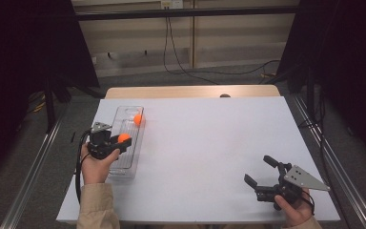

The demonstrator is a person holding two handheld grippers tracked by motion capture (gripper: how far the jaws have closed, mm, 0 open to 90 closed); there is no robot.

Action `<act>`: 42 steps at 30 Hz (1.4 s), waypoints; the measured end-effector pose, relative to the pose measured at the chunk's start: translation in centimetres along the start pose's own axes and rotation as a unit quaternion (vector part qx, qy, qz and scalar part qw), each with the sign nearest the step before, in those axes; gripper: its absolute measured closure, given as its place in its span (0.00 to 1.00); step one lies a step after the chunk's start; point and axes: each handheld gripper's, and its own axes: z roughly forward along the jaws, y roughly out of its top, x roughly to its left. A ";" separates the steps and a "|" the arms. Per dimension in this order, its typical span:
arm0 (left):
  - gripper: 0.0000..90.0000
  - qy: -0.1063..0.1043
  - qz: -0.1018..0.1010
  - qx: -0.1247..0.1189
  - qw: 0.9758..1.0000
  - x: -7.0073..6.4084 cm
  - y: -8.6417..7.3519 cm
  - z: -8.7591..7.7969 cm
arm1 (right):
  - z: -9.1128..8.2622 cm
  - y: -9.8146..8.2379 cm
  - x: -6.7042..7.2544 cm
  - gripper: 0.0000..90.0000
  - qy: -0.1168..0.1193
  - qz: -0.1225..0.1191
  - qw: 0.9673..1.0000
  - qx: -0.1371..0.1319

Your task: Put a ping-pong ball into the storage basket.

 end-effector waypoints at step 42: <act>0.56 0.014 -0.007 0.008 1.000 0.3 -0.5 0.7 | 0.0 0.0 0.0 0.03 0.000 0.001 1.000 -0.001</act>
